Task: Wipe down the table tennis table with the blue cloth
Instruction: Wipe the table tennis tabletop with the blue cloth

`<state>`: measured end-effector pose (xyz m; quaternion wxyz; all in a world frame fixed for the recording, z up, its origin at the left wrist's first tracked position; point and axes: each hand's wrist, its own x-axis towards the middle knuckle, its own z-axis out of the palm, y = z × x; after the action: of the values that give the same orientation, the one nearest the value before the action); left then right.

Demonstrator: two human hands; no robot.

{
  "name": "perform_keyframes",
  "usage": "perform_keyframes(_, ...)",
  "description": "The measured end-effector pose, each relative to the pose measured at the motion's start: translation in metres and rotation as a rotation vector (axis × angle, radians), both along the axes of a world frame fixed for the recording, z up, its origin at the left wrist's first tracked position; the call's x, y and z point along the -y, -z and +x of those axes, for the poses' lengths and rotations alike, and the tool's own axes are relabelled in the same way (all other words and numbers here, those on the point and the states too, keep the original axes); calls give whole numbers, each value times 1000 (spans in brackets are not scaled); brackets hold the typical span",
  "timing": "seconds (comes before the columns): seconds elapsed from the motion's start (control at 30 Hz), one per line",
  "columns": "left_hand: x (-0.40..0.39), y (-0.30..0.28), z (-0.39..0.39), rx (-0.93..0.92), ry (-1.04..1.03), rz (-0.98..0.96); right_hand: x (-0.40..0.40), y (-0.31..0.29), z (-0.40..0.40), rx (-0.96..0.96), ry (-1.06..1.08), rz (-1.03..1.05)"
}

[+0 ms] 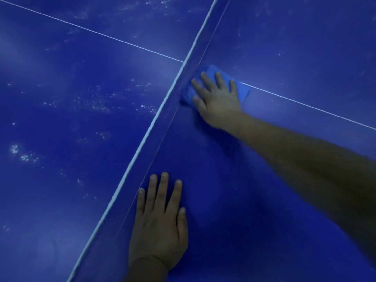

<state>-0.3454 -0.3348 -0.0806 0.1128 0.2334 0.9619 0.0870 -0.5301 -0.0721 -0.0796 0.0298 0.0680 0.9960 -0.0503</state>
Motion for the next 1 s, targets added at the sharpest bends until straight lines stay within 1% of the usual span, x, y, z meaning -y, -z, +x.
perform_keyframes(0.03,0,0,0,0,-2,-1,5,1,-12,-7,126,-42)
perform_keyframes(0.07,-1,0,0,-1,-4,2,14,3,-18,-20,199,-72)
perform_keyframes(0.1,-1,0,-1,-5,-6,6,23,4,-18,-33,218,-83)
perform_keyframes(0.17,-2,-1,-1,-14,-8,11,28,8,0,-38,186,-90)
perform_keyframes(0.2,-2,-1,-1,-13,-5,14,15,9,15,-35,202,-79)
perform_keyframes(0.23,-2,-1,-1,-13,-3,20,-7,10,31,-36,263,-43)
perform_keyframes(0.27,-1,-2,-1,-16,-4,24,-36,11,47,-37,365,7)
perform_keyframes(0.33,-1,-2,0,-12,-6,26,-102,9,88,-14,638,63)
perform_keyframes(0.4,-2,-3,-1,0,-9,37,-150,3,127,20,899,16)
perform_keyframes(0.47,-2,-3,0,7,-10,43,-157,-1,139,15,1050,-52)
perform_keyframes(0.5,-2,-2,0,9,-10,51,-147,-1,134,-6,1075,-65)
perform_keyframes(0.53,-2,-2,0,8,-11,60,-132,-1,123,-24,1062,-61)
perform_keyframes(0.6,-2,-1,0,-1,-11,67,-89,1,96,-49,929,-37)
perform_keyframes(0.67,-2,0,-1,-8,-8,63,-37,8,71,-53,670,-21)
perform_keyframes(0.73,-3,1,-1,-13,-13,53,2,12,63,-13,327,-16)
perform_keyframes(0.77,-4,0,-1,-14,-16,48,1,12,67,14,210,-24)
perform_keyframes(0.8,-4,0,-1,-13,-19,47,-14,9,72,28,169,-12)
perform_keyframes(0.83,-3,0,0,-12,-22,51,-38,9,81,22,219,29)
perform_keyframes(0.9,-3,0,0,-8,-25,58,-100,9,109,4,509,104)
perform_keyframes(0.97,-3,0,0,-3,-22,70,-153,4,142,3,869,24)
perform_keyframes(1.0,-2,0,0,-5,-19,76,-164,1,150,-6,1010,-40)
